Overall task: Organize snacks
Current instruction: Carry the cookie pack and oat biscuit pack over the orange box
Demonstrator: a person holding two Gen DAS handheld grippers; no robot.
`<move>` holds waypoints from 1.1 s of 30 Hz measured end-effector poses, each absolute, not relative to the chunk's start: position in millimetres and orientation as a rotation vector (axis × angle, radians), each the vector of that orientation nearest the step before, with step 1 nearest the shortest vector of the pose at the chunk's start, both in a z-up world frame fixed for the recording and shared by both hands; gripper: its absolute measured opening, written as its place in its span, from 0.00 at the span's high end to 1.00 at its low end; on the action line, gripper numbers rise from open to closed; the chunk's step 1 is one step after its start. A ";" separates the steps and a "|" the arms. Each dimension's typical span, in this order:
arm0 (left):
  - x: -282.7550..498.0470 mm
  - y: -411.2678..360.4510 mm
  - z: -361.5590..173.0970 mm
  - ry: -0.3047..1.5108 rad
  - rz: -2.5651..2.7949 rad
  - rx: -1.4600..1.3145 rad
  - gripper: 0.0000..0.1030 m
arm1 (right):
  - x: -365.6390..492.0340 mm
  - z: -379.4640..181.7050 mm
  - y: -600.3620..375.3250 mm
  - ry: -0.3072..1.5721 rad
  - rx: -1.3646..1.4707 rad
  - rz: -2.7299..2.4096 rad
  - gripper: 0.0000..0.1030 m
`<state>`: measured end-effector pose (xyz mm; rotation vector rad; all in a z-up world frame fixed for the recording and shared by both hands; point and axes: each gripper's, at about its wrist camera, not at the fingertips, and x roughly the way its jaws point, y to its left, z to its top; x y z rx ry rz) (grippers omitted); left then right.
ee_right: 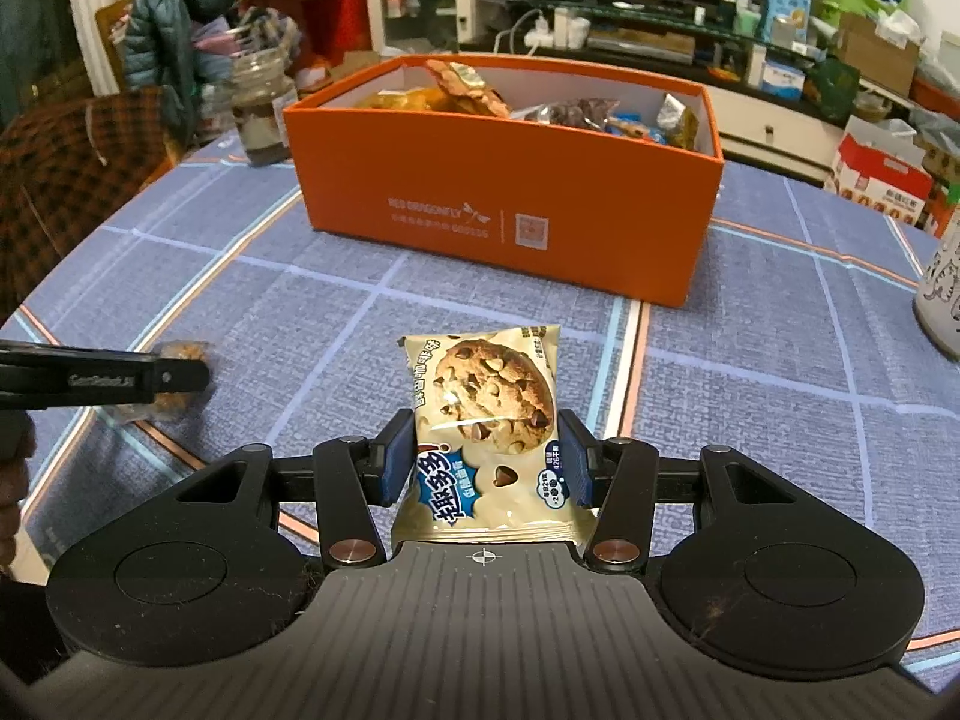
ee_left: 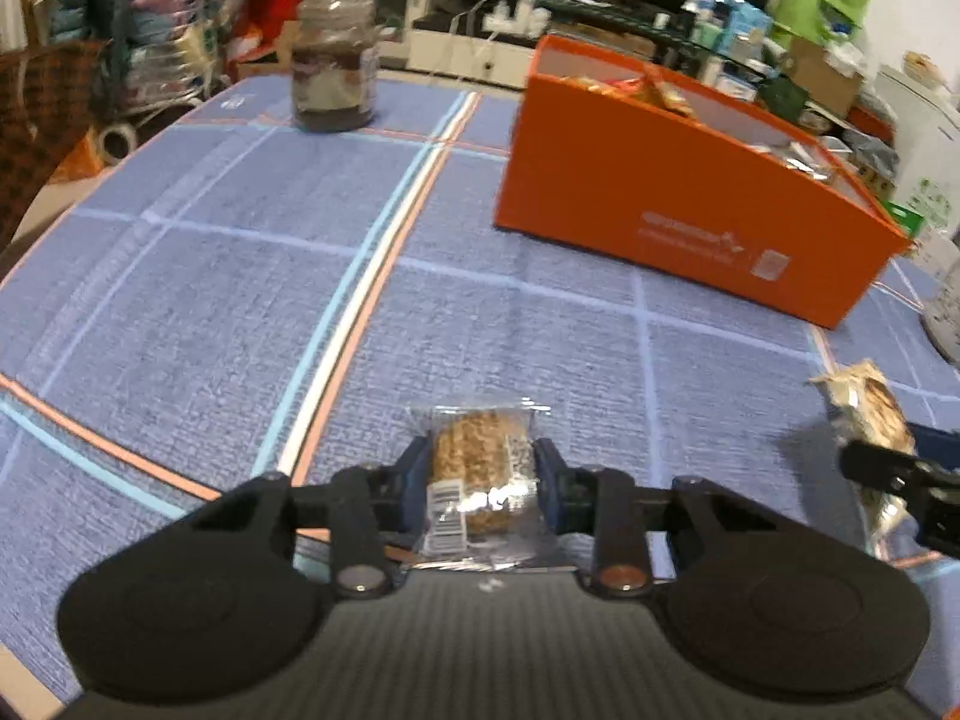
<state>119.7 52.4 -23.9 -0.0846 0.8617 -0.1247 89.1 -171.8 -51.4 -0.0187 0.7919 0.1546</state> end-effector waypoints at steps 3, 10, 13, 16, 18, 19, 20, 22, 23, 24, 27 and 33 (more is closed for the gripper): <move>112.2 42.1 -9.4 0.779 -0.134 0.004 0.70 | 89.0 -49.9 -174.2 0.785 -0.015 0.149 0.64; 113.5 33.5 9.5 0.703 -0.095 0.117 0.70 | 87.6 -41.8 -173.6 0.740 -0.012 0.126 0.64; 120.1 32.9 10.0 0.717 -0.073 0.128 0.70 | 88.3 -35.4 -171.4 0.719 -0.007 0.110 0.64; 123.9 29.3 12.8 0.709 -0.064 0.135 0.70 | 87.3 -26.7 -165.2 0.695 -0.015 0.108 0.64; 124.3 28.3 15.3 0.709 -0.068 0.132 0.70 | 86.8 -22.9 -160.1 0.682 -0.030 0.105 0.64; 124.3 27.6 17.1 0.705 -0.073 0.129 0.70 | 86.5 -21.8 -157.9 0.679 -0.035 0.106 0.64; 125.2 26.2 18.4 0.702 -0.076 0.130 0.70 | 85.9 -20.9 -156.1 0.675 -0.037 0.110 0.64; 125.0 24.7 21.6 0.695 -0.080 0.129 0.70 | 85.5 -18.7 -153.2 0.669 -0.040 0.112 0.64; 125.1 24.5 23.3 0.691 -0.082 0.129 0.70 | 85.5 -17.6 -151.9 0.666 -0.041 0.111 0.64; 125.3 24.4 24.8 0.687 -0.083 0.127 0.70 | 85.4 -16.3 -151.0 0.664 -0.040 0.111 0.64; 127.2 24.4 29.0 0.680 -0.083 0.123 0.70 | 85.9 -12.4 -148.5 0.655 -0.035 0.111 0.64; 128.7 25.9 34.8 0.670 -0.090 0.115 0.70 | 87.7 2.0 -146.0 0.627 -0.010 0.114 0.64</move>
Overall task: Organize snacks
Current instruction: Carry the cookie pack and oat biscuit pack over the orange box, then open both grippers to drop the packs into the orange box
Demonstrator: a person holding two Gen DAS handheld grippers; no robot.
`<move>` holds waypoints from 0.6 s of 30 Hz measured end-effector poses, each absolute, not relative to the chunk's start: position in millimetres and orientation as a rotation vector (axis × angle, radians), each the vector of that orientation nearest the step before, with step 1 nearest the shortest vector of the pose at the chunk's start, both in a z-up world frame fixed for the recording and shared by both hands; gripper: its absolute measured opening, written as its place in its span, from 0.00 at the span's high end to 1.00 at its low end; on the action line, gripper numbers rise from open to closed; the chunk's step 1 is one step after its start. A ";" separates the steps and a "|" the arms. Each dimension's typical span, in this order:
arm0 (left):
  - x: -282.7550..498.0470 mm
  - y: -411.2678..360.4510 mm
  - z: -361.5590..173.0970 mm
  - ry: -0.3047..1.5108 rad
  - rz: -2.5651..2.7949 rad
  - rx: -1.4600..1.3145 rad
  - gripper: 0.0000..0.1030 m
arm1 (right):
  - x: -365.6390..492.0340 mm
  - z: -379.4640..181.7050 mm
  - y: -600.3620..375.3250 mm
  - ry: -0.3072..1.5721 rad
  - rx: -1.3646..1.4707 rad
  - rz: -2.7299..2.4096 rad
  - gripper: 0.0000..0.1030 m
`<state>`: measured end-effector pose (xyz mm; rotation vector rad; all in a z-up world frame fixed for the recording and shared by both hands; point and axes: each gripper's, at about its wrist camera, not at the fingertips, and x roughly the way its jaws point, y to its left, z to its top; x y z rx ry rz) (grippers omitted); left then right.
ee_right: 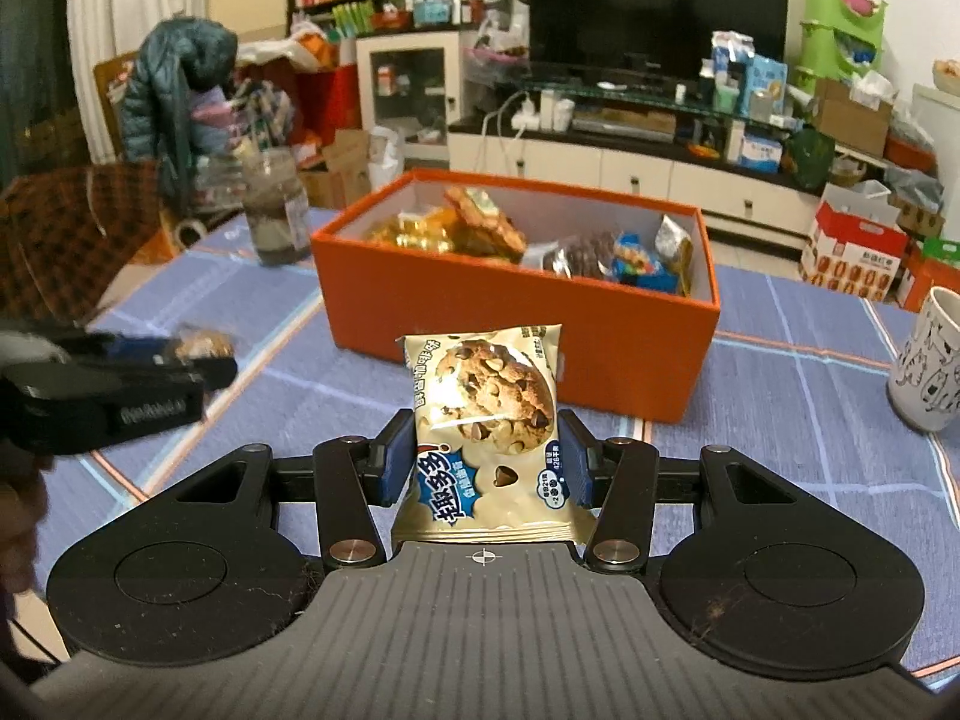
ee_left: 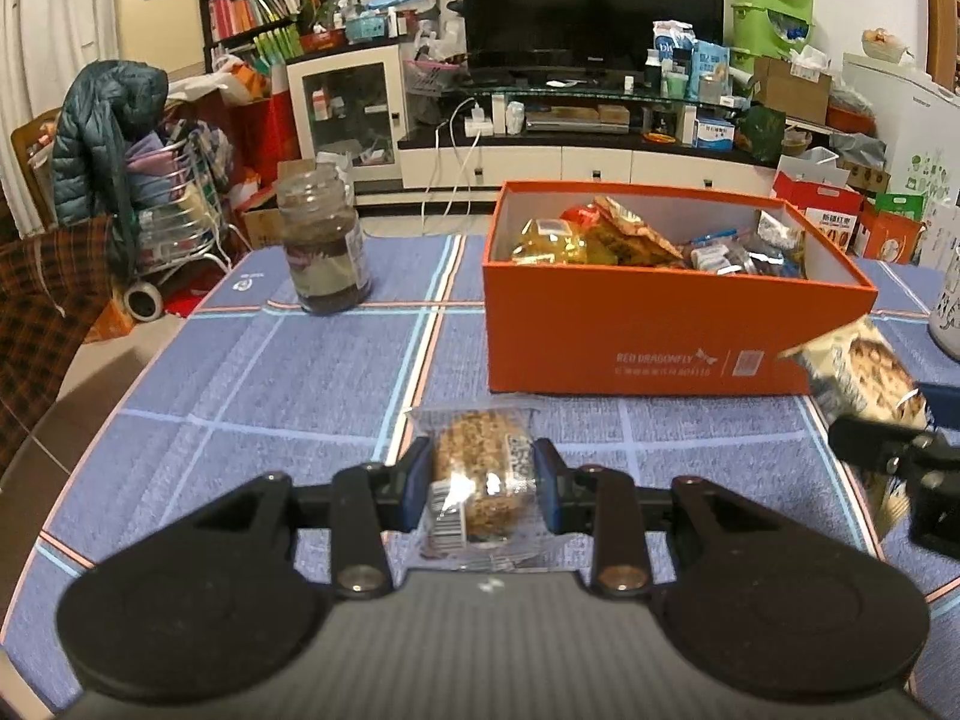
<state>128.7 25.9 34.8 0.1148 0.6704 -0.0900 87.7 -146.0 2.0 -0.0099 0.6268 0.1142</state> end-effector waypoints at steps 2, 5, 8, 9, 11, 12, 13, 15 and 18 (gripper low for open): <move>130.5 26.6 38.9 0.669 -0.100 0.108 0.70 | 87.9 10.5 -145.9 0.611 -0.002 0.114 0.64; 132.0 27.1 45.6 0.659 -0.109 0.105 0.70 | 85.3 20.5 -151.1 0.591 0.009 0.104 0.64; 137.3 26.5 50.5 0.659 -0.133 0.096 0.70 | 85.7 25.2 -162.5 0.591 0.023 0.087 0.64; 140.9 23.8 52.7 0.654 -0.141 0.101 0.70 | 87.8 25.6 -167.9 0.593 0.028 0.081 0.64; 153.7 17.7 60.2 0.646 -0.158 0.099 0.70 | 97.6 29.5 -179.7 0.596 0.042 0.065 0.64; 160.5 13.8 64.5 0.640 -0.166 0.096 0.70 | 104.6 32.3 -184.5 0.594 0.047 0.059 0.64; 170.4 9.5 69.7 0.631 -0.174 0.091 0.70 | 114.6 37.2 -188.9 0.588 0.047 0.054 0.64; 197.1 -1.5 80.7 0.614 -0.173 0.076 0.70 | 137.3 47.8 -194.1 0.582 0.041 0.050 0.64; 248.4 -25.5 94.6 0.612 -0.178 0.061 0.65 | 184.8 65.7 -197.7 0.575 0.048 0.052 0.64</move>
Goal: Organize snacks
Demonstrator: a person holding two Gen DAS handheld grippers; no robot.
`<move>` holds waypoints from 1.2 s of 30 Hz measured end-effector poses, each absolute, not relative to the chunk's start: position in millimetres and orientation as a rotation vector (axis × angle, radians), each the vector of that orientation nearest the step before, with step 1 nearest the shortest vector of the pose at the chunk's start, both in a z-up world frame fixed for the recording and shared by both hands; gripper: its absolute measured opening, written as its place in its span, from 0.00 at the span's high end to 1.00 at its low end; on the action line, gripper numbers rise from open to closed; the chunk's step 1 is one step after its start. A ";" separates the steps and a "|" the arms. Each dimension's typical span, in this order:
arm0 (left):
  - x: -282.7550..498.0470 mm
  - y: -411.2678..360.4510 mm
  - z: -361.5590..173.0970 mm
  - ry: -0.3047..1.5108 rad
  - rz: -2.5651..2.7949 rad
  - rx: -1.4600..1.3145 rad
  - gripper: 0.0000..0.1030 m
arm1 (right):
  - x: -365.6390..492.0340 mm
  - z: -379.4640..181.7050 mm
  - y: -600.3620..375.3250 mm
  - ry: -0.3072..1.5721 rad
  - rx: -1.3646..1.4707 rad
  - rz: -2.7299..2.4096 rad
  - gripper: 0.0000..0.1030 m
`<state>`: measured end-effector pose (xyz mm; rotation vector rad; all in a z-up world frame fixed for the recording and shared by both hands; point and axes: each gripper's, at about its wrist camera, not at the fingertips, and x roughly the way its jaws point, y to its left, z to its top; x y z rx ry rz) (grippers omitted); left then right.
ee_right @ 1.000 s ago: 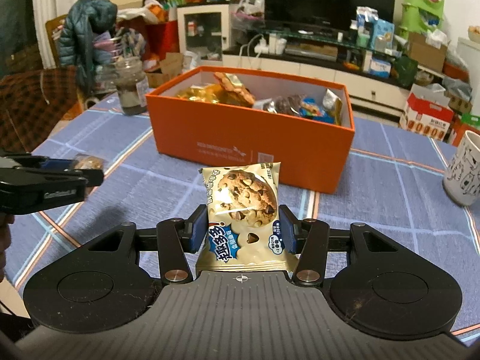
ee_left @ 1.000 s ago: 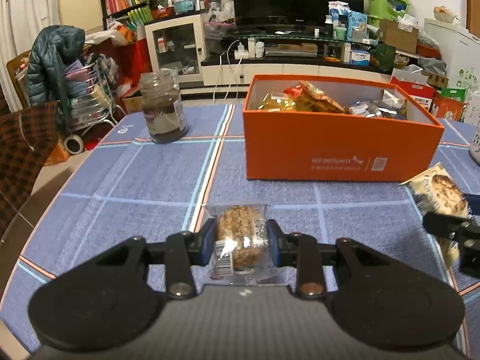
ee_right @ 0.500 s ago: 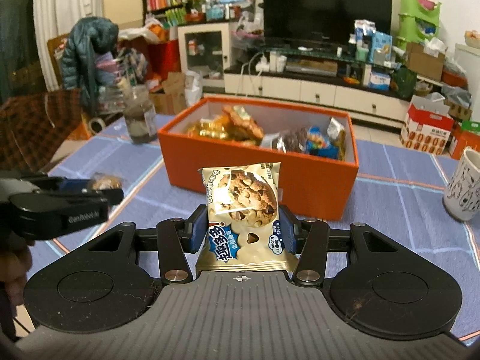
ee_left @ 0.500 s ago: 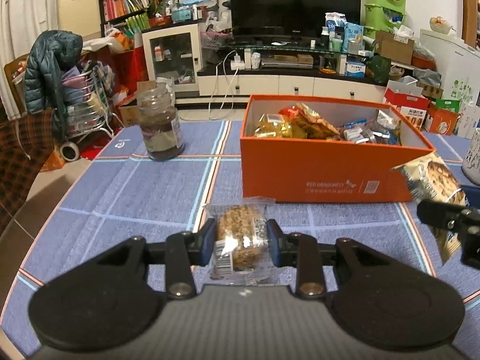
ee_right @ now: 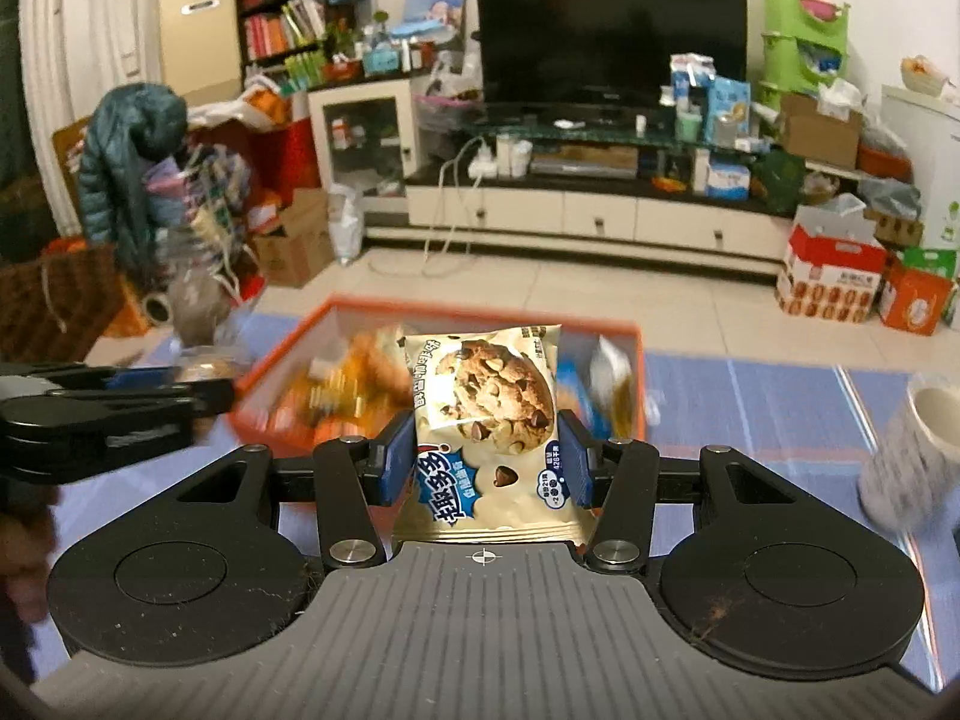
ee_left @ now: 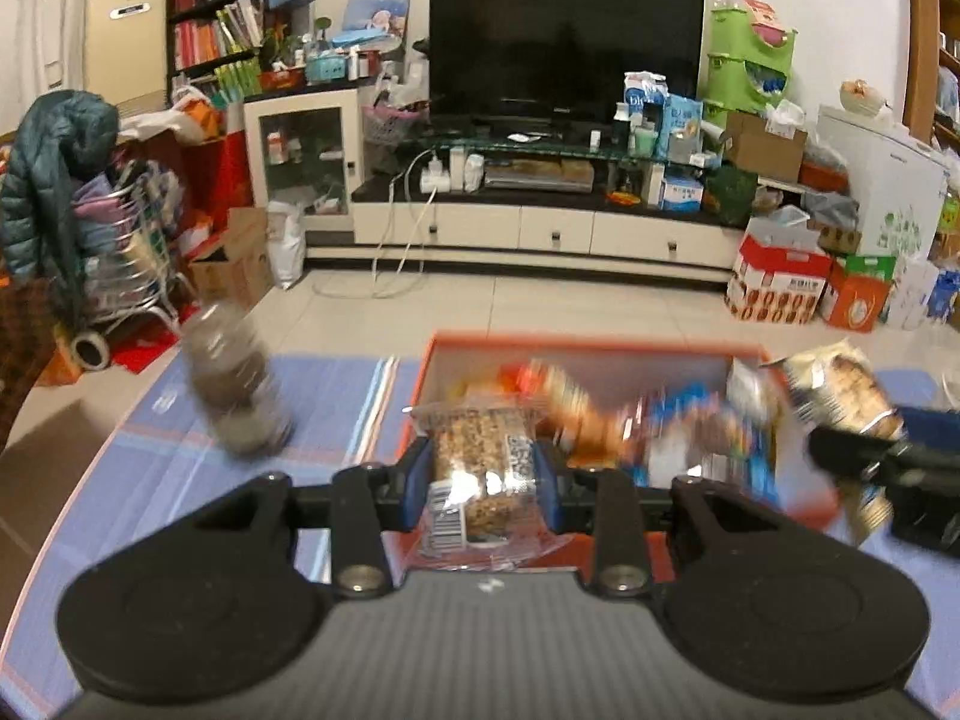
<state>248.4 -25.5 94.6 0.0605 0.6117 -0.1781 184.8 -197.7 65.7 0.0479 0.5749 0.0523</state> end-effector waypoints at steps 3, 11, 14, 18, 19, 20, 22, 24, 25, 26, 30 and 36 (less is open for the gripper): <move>284.5 -43.0 98.7 0.626 -0.170 0.091 0.28 | 233.4 73.4 -196.3 0.614 0.030 0.029 0.55; 222.5 -8.7 102.3 0.580 -0.149 0.087 0.09 | 179.4 92.0 -203.9 0.559 0.085 -0.029 0.07; 187.2 -0.8 83.8 0.626 -0.130 0.123 0.09 | 142.9 75.2 -189.7 0.623 0.071 -0.074 0.06; 158.4 6.7 63.5 0.648 -0.085 0.159 0.09 | 130.3 43.6 -163.5 0.760 0.045 -0.114 0.06; 153.8 9.2 59.0 0.644 -0.077 0.158 0.09 | 128.9 37.8 -159.2 0.776 0.048 -0.118 0.06; 150.6 10.9 54.8 0.643 -0.070 0.154 0.09 | 127.6 33.8 -156.0 0.788 0.055 -0.128 0.06; 147.5 13.8 49.0 0.651 -0.061 0.143 0.09 | 127.3 31.2 -151.2 0.787 0.057 -0.131 0.06; 149.8 10.4 47.5 0.656 -0.060 0.154 0.09 | 128.1 29.6 -147.0 0.764 0.037 -0.177 0.06; 149.9 8.3 47.7 0.651 -0.055 0.164 0.09 | 128.6 28.1 -144.5 0.751 0.023 -0.203 0.06; 149.5 6.8 47.8 0.643 -0.052 0.171 0.09 | 130.2 27.0 -141.5 0.749 0.010 -0.217 0.06; 150.6 1.5 47.9 0.643 -0.046 0.182 0.09 | 139.6 21.5 -145.9 0.774 0.047 -0.194 0.06; 153.2 -4.4 46.0 0.679 -0.061 0.168 0.09 | 139.9 16.0 -159.5 0.787 0.056 -0.207 0.06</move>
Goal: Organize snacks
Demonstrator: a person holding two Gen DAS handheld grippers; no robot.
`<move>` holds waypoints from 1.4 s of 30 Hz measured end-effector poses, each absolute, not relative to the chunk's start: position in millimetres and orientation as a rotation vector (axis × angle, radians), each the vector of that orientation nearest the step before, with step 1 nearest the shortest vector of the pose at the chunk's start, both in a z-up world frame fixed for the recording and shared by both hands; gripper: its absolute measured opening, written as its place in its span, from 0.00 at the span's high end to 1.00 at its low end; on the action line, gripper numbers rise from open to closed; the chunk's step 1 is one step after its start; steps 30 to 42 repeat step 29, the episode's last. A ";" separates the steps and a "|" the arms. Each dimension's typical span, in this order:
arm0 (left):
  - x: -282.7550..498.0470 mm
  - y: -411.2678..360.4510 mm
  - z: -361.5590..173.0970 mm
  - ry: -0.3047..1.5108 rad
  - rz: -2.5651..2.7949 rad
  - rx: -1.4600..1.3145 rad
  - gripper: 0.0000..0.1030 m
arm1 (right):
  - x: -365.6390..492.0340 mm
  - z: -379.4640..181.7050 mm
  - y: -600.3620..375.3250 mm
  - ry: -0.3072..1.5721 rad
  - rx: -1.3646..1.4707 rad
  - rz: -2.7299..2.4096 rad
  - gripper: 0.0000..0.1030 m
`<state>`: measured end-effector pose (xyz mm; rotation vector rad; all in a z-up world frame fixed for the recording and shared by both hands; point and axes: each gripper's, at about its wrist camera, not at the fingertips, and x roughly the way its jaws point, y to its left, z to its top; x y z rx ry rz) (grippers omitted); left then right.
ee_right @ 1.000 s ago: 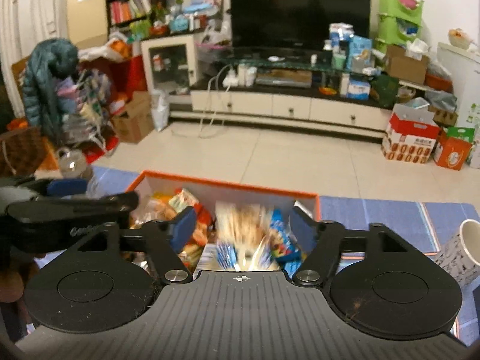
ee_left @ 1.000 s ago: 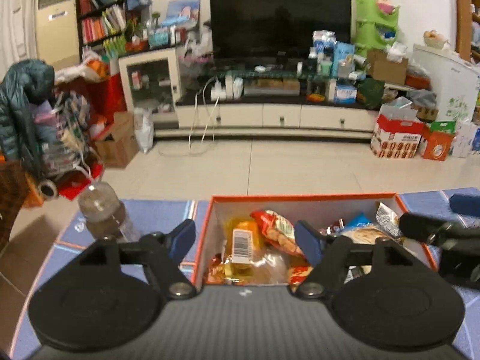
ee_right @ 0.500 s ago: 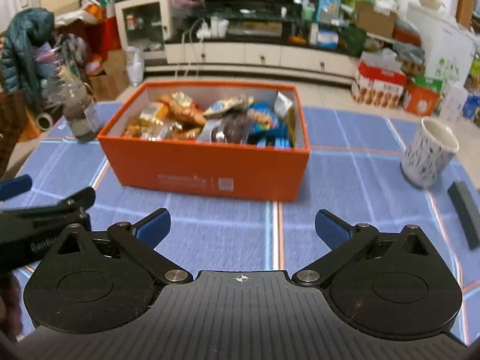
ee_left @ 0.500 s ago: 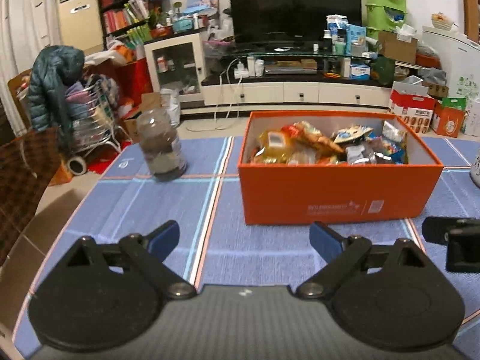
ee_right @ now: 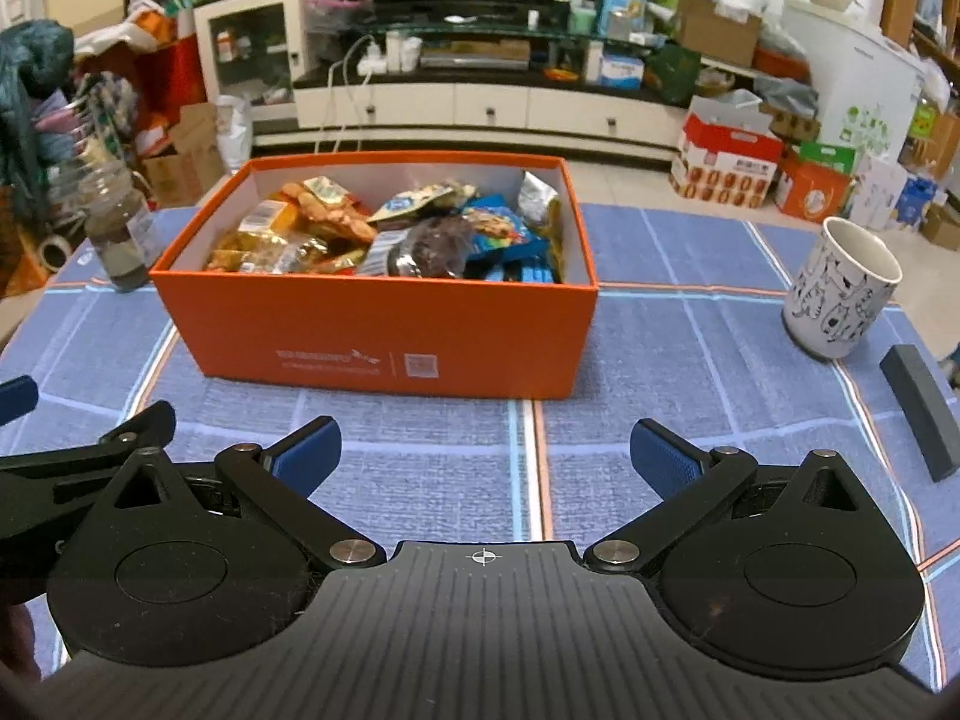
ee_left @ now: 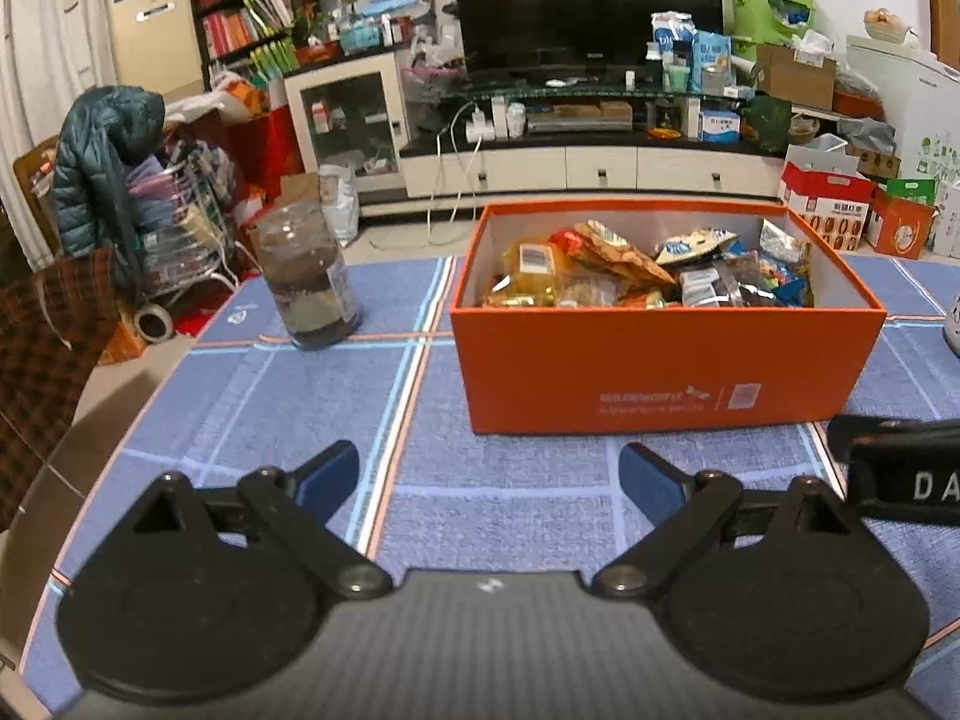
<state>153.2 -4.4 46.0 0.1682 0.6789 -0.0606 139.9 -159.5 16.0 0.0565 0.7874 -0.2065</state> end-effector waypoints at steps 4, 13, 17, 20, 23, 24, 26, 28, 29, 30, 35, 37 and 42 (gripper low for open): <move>155.6 -8.8 45.2 0.696 -0.052 0.162 0.09 | 140.5 13.8 -168.0 0.788 0.066 -0.220 0.06; 157.4 -14.6 40.0 0.748 -0.079 0.145 0.09 | 141.0 12.4 -174.6 0.791 0.075 -0.225 0.06; 157.5 -10.9 41.4 0.759 -0.086 0.110 0.09 | 140.5 12.5 -175.0 0.790 0.078 -0.223 0.06; 155.7 -9.1 42.4 0.741 -0.064 0.103 0.09 | 140.7 12.6 -174.9 0.789 0.081 -0.223 0.06; 154.7 -8.8 43.2 0.732 -0.029 0.122 0.09 | 141.2 12.1 -174.1 0.790 0.082 -0.222 0.06; 154.5 -8.4 43.4 0.734 -0.029 0.125 0.09 | 141.2 12.2 -174.0 0.790 0.082 -0.222 0.06; 154.0 -8.7 43.8 0.735 -0.033 0.129 0.09 | 141.3 11.8 -173.0 0.788 0.083 -0.221 0.06; 153.3 -9.8 44.9 0.727 -0.041 0.139 0.09 | 141.2 11.2 -171.4 0.787 0.079 -0.219 0.06; 152.9 -11.4 45.3 0.723 -0.046 0.149 0.09 | 141.1 10.9 -171.3 0.787 0.079 -0.220 0.06; 152.9 -11.4 45.3 0.723 -0.046 0.149 0.09 | 141.1 10.9 -171.3 0.787 0.079 -0.220 0.06; 152.9 -11.4 45.3 0.723 -0.046 0.149 0.09 | 141.1 10.9 -171.3 0.787 0.079 -0.220 0.06; 152.9 -11.4 45.3 0.723 -0.046 0.149 0.09 | 141.1 10.9 -171.3 0.787 0.079 -0.220 0.06; 152.9 -11.4 45.3 0.723 -0.046 0.149 0.09 | 141.1 10.9 -171.3 0.787 0.079 -0.220 0.06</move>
